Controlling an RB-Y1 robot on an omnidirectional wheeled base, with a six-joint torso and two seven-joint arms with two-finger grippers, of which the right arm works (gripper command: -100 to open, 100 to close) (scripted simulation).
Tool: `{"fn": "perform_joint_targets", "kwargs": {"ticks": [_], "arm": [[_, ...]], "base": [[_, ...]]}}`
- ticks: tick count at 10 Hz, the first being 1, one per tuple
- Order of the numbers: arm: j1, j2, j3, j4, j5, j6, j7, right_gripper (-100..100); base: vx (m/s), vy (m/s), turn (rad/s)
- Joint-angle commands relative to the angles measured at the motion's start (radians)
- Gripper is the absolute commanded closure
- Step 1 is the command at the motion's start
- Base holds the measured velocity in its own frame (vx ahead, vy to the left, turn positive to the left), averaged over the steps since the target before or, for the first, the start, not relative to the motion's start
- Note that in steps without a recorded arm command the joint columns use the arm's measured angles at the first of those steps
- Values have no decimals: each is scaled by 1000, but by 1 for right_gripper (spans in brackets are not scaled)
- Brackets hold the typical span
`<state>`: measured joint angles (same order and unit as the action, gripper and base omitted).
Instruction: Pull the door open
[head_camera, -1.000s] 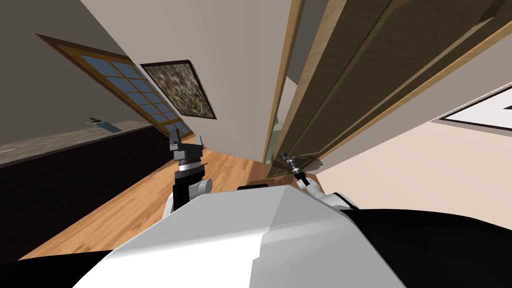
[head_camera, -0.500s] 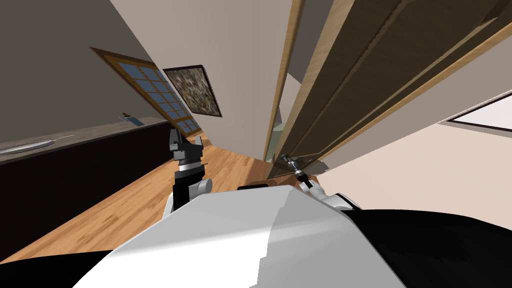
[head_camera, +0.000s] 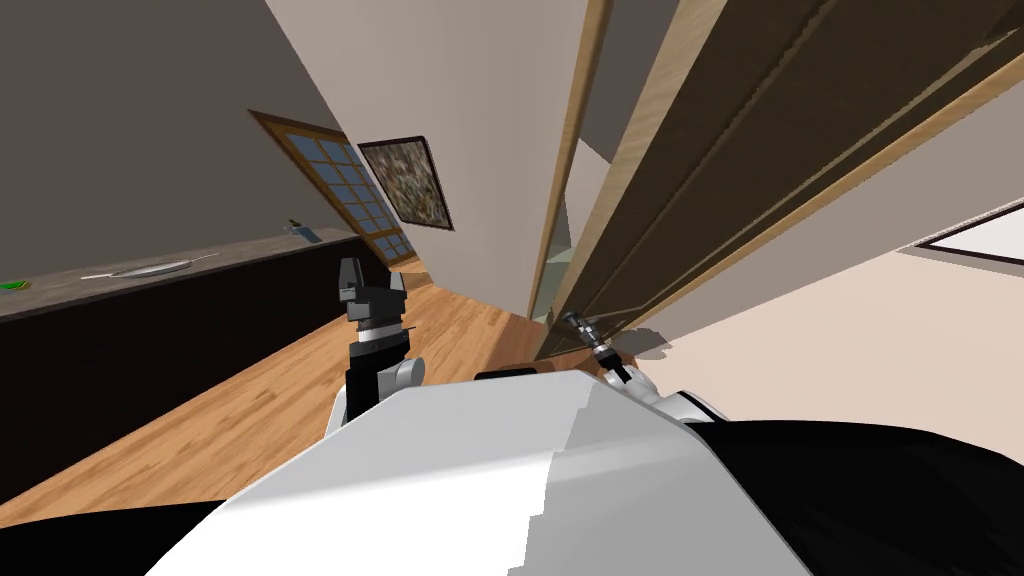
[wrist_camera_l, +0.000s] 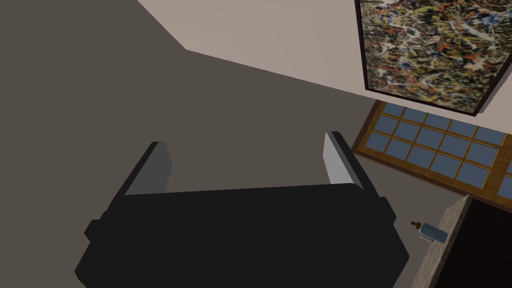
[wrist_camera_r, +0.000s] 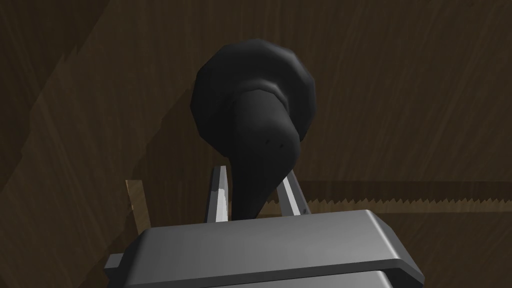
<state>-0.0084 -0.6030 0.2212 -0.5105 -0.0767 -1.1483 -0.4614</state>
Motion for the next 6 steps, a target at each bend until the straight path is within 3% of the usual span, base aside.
{"fn": "perform_joint_targets", "kwargs": {"ticks": [1, 2, 3, 6], "arm": [[14, -9, 2, -5, -1, -17, -4, 100], [14, -9, 2, -5, -1, -17, -4, 100], [25, -20, 6, 8, -2, -48, -11, 100], [38, -33, 11, 26, -3, -87, -19, 100]], "base": [[-219, -99, 190], [-121, -48, 26], [-163, -101, 184], [-197, -98, 182]]}}
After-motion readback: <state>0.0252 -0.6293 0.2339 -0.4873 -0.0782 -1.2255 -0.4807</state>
